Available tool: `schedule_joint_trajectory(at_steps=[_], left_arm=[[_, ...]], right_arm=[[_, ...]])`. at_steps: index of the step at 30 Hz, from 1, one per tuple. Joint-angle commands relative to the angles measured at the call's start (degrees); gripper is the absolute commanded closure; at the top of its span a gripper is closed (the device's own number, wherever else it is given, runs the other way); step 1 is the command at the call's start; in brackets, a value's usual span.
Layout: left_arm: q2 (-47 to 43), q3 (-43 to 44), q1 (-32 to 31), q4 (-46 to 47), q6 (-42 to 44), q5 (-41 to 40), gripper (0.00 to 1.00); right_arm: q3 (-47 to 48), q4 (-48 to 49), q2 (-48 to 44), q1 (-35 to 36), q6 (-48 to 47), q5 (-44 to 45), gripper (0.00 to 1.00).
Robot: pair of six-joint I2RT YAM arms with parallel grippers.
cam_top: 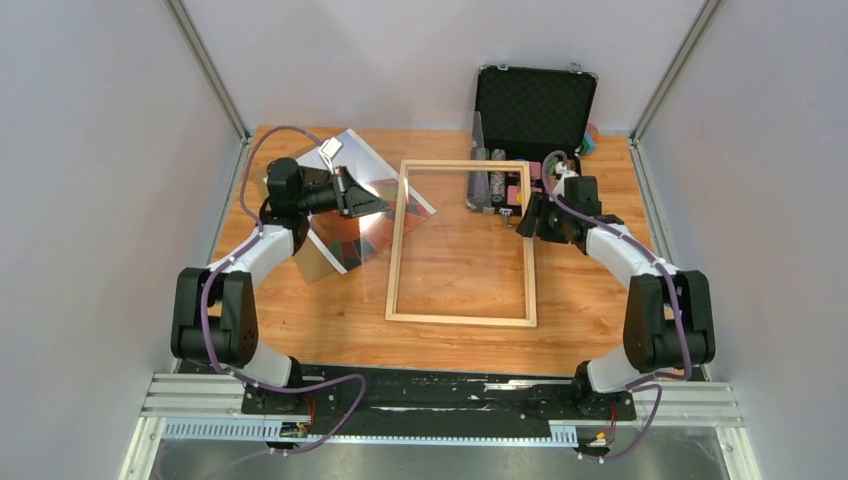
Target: Put the photo into the frame
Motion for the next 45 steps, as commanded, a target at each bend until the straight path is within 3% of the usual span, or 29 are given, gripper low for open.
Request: schedule_joint_trajectory(at_steps=[1,10,19,29,45], left_arm=[[2.38,-0.58,-1.06,13.69,-8.87,1.78,1.00],[8.80,-0.70,-4.73,25.62,-18.36,1.54,1.00],[18.57,-0.07,-7.29,43.35,-30.92,1.35,1.00],[21.48,0.82,-8.49,34.29,-23.12,-0.53,1.00],[27.09,4.54,-9.52,30.88,-19.60,0.35,1.00]], right_arm=[[3.38,-0.33,-5.47,-1.91,-1.88,0.04,0.39],[5.22,-0.38,-8.28,-11.56,-0.28,-3.37,0.41],[4.34,0.26,-9.39,-14.72,0.83,-5.59,0.41],[3.53,1.01,-9.14,-14.86,0.46,-7.08,0.42],[2.34,2.15,-7.88,-14.86,0.56,-9.10,0.43]])
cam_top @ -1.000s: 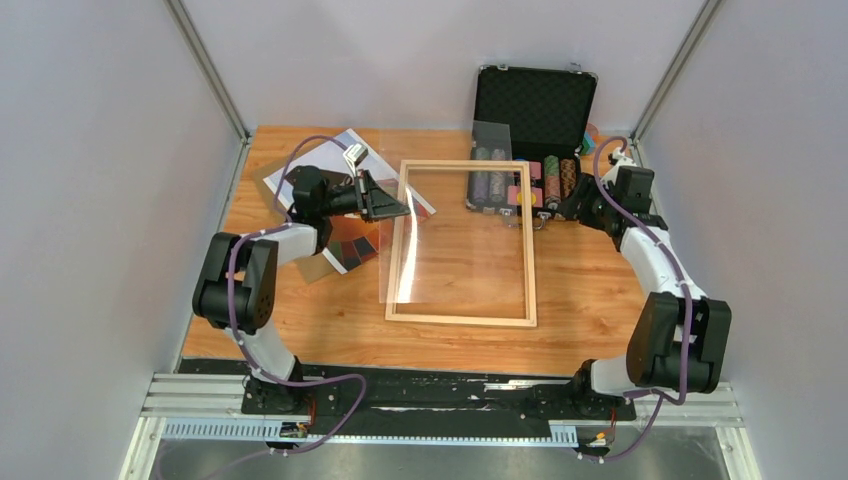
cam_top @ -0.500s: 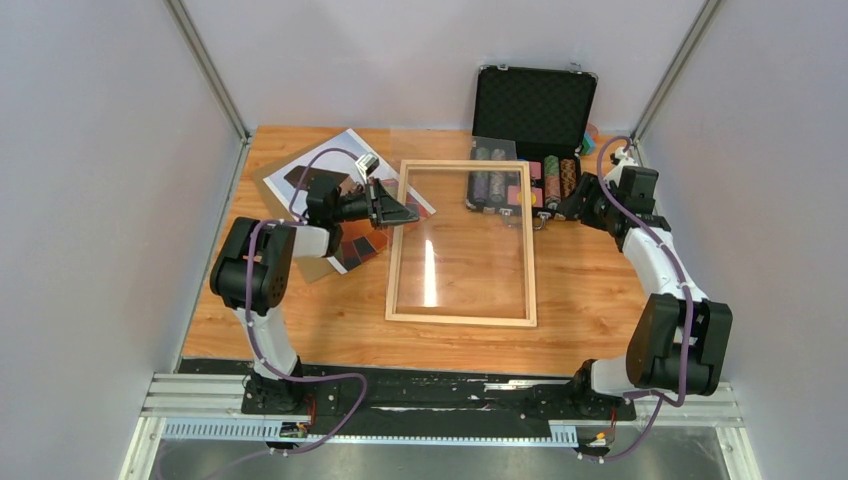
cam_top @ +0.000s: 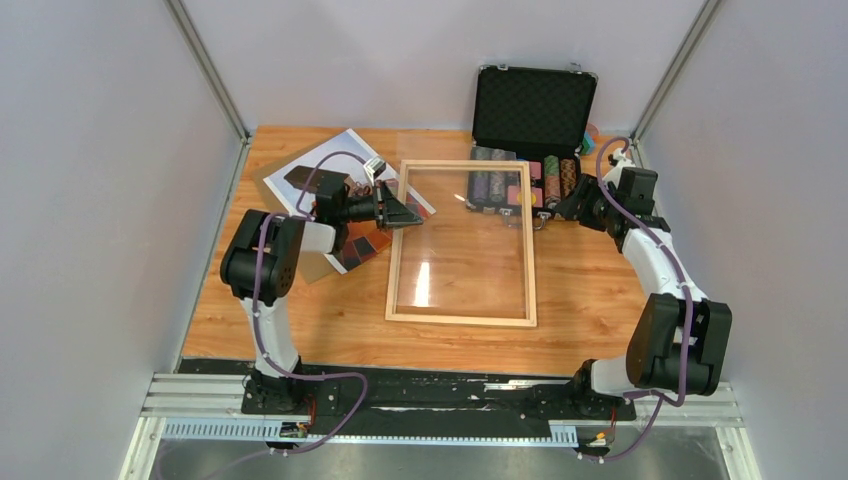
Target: Put the photo into the frame
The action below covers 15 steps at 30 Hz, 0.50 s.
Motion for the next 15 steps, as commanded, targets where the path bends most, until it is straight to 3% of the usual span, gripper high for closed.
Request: schedule_joint_trajectory(at_steps=[1,15], left_arm=[[1.17,2.49,-0.71,0.62,2.55,0.45,1.00],[3.35,4.46,-1.55,-1.70,4.94,1.16,1.00]], right_arm=[[-0.39,2.94,-0.37,-0.21,0.76,-1.16,0.43],[-0.82,3.25,0.18,-0.21,0.66,-1.42,0.43]])
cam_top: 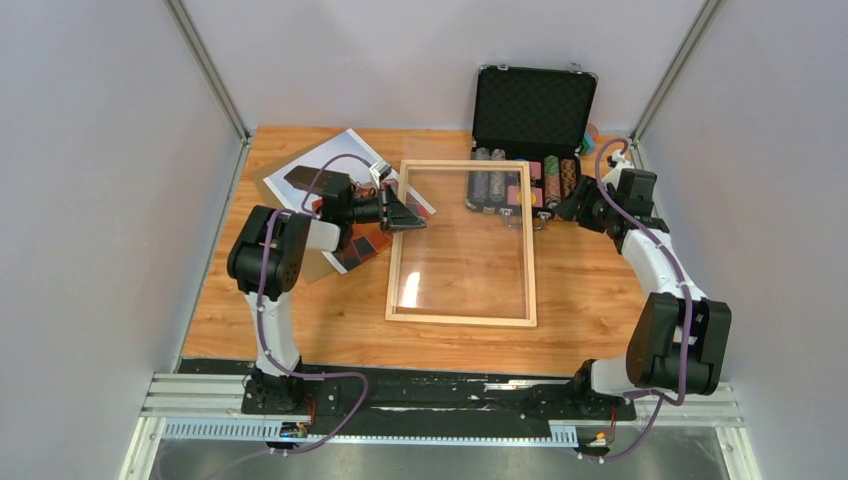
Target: Put the photo into the frame
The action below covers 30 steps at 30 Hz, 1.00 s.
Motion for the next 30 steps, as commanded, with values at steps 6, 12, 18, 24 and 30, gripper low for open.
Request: schedule_joint_trajectory(at_steps=[6,12,18,24,30], left_arm=[[0.90,2.76,-1.15,1.48,2.11,0.80,1.00],[1.20,3.28,-1.61,1.52,2.34,1.08,1.00],[1.43,3.36,-1.91,1.48,2.45,1.04,1.00],[1.81,3.58,-1.94,1.48,2.55,1.23,1.00],[1.96,3.79,-1.94,1.31,2.71,1.34,1.00]], right_arm=[[-0.45,2.64,0.00,-0.21,0.48,-1.01,0.44],[-0.43,2.64,0.13,-0.21,0.48,-1.01,0.44],[-0.51,2.64,0.16,-0.21,0.39,-1.01,0.44],[-0.51,2.64,0.24,-0.29,0.35,-1.06,0.44],[-0.62,2.63,0.10,-0.30,0.30,-1.08,0.44]])
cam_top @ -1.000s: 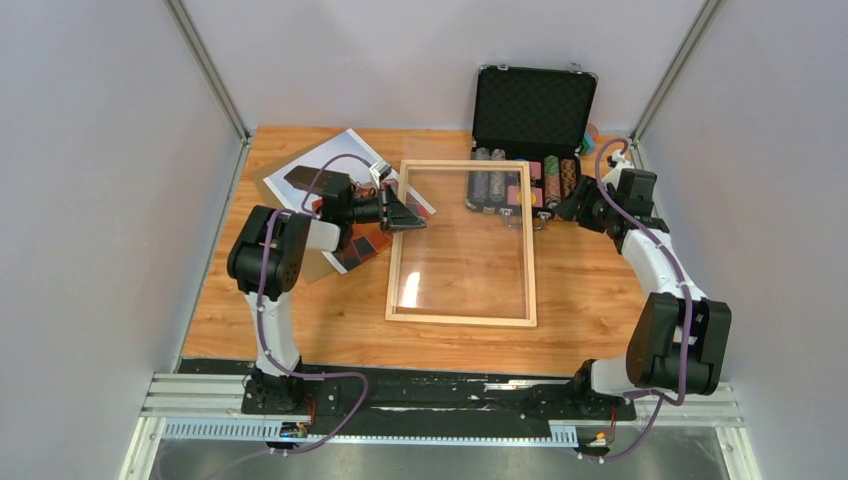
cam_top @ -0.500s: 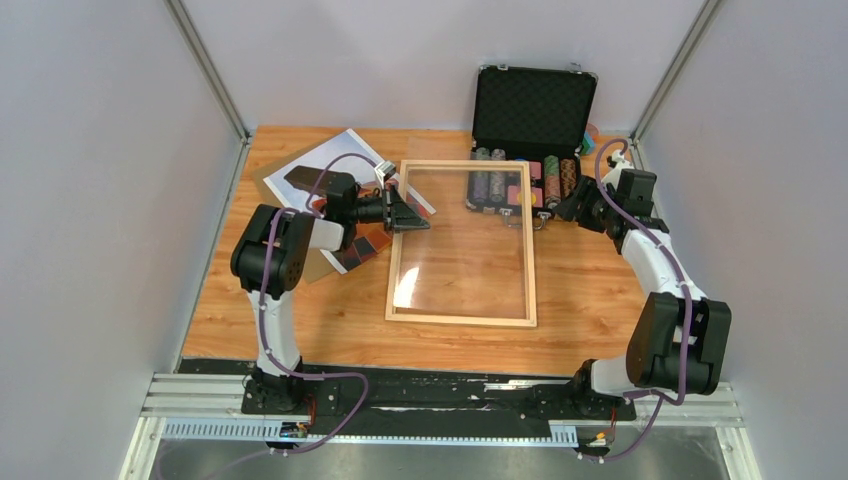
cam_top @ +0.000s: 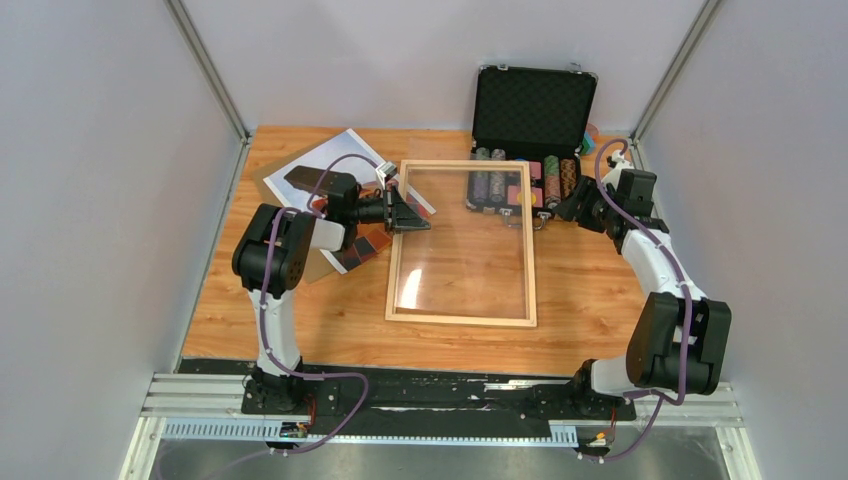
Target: Put the photo into the frame
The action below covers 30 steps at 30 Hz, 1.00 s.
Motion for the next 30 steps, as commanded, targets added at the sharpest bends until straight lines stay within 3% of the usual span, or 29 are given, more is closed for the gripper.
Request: schedule_joint_trajectory(at_steps=[1,30], left_arm=[[0.25,2.20,-0.52,1.83,1.82,1.25,1.00],[0.01,3.55,-0.77,-8.16,9.13,0.37,1.00]], right_arm=[[-0.25,2.18,-0.03,-0.30,0.32,-0.81,0.44],[-0.34,2.17,0.70,-0.30,0.32,-1.69,0.44]])
